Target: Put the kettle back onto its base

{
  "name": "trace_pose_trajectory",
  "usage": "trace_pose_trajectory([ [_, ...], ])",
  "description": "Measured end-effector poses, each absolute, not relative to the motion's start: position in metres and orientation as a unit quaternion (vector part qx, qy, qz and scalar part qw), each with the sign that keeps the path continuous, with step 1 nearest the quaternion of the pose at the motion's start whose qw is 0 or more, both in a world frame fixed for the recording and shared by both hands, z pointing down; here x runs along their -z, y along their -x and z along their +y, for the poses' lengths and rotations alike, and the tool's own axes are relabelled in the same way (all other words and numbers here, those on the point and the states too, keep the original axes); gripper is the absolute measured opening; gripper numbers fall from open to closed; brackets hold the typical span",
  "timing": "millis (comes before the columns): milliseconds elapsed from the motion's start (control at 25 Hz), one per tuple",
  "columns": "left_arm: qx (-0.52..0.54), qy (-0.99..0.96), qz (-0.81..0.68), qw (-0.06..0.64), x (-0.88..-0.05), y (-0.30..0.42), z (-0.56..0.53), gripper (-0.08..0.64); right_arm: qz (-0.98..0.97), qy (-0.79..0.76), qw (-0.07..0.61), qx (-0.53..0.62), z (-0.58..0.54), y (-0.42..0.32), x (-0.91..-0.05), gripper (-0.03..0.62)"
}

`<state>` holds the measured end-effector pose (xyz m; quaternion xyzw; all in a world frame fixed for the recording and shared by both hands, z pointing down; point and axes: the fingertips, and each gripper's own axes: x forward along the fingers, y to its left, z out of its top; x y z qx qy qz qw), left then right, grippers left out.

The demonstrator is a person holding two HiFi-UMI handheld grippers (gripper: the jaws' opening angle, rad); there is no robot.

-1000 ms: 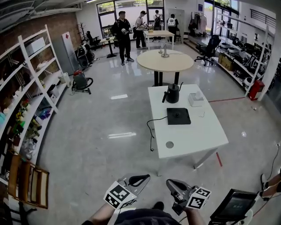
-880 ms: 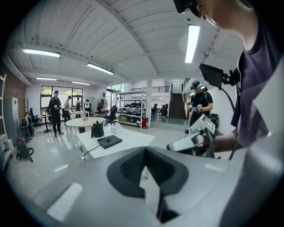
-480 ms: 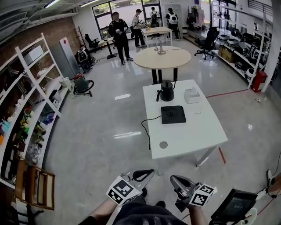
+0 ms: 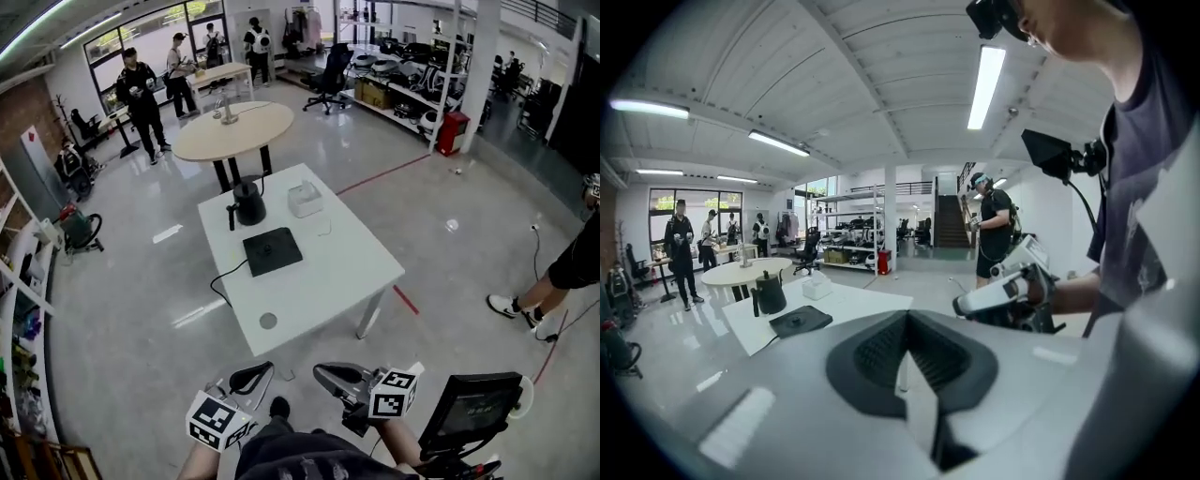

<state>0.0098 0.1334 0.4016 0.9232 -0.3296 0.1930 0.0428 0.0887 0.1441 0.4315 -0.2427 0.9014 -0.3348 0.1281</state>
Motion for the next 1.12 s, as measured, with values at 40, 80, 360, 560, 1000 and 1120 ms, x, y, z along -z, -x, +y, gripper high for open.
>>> trace_pose_trajectory([
  [40,-0.189,-0.928,-0.319,0.043,-0.405,-0.013,0.124,0.002,0.899,0.256,0.129,0.332,0.137,-0.094,-0.435,0.002],
  [80,-0.184,-0.93,-0.315,0.044,-0.409,-0.014,0.116,0.002,0.897,0.265,0.127,0.331,0.129,-0.096,-0.439,0.002],
  [360,-0.147,-0.947,-0.272,0.081,-0.428,-0.009,0.058,0.002,0.863,0.317,0.141,0.368,0.086,-0.09,-0.477,0.002],
  [560,-0.128,-0.963,-0.221,0.087,-0.43,0.013,0.019,0.002,0.851,0.382,0.127,0.338,0.059,-0.07,-0.459,0.002],
  [1000,-0.109,-0.982,-0.143,0.051,-0.415,0.003,-0.032,0.002,0.822,0.455,0.112,0.322,0.034,-0.068,-0.431,0.002],
  [1120,-0.1,-0.968,-0.219,0.067,-0.398,0.037,-0.042,0.002,0.855,0.385,0.083,0.338,0.014,-0.04,-0.421,0.002],
])
